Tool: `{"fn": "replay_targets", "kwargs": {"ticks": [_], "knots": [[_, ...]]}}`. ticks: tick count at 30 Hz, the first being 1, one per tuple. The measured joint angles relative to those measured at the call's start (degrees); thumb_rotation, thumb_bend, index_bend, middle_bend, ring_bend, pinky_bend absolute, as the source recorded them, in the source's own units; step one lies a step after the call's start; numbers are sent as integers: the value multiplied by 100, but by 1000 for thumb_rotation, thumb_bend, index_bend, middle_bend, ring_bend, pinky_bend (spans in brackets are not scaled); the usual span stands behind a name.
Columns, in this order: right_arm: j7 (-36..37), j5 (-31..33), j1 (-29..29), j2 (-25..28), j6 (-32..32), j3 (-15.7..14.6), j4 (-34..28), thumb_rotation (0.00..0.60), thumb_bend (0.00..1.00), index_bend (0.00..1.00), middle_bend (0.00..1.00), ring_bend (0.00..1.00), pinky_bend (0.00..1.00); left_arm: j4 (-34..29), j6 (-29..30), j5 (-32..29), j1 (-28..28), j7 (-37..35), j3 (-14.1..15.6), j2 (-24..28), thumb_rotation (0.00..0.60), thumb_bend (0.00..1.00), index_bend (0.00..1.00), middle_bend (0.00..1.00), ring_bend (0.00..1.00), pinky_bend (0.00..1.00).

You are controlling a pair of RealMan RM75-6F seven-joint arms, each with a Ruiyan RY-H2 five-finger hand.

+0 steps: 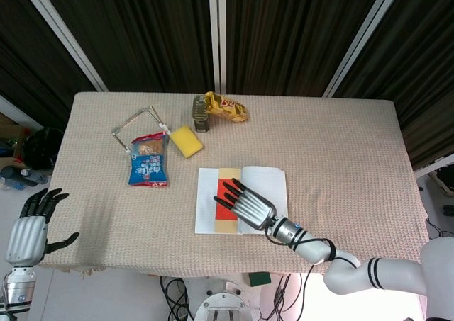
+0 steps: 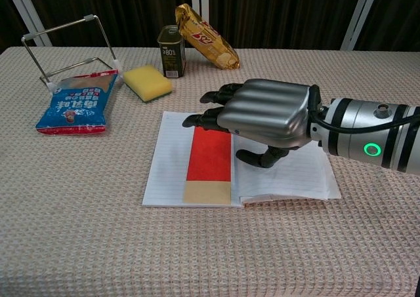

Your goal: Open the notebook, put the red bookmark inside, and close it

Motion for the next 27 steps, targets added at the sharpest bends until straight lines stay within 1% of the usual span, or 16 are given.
{"fn": "replay_targets", "kwargs": {"ticks": [3, 6, 10, 20, 27], "knots": [[227, 304, 27, -218, -94, 73, 45, 600, 756, 17, 235, 8, 102, 0, -13, 9, -1, 20, 9, -8, 600, 0, 220, 153, 82, 115], [379, 503, 79, -492, -181, 133, 216, 600, 772, 10, 232, 8, 94, -4, -14, 3, 3, 30, 8, 2, 600, 0, 220, 154, 82, 115], [524, 548, 134, -737, -199, 140, 463, 600, 768, 9, 232, 8, 89, -1, -14, -19, 14, 14, 2, 10, 600, 0, 220, 153, 82, 115], [660, 478, 130, -858, -80, 4, 751, 600, 758, 8, 231, 7, 82, -1, -69, -15, -20, 34, -12, -5, 600, 0, 220, 154, 82, 115], [771, 365, 25, -679, 66, -140, 628, 600, 752, 8, 233, 8, 82, 0, -81, -23, -24, 27, -19, -10, 600, 0, 220, 154, 82, 115]]}}
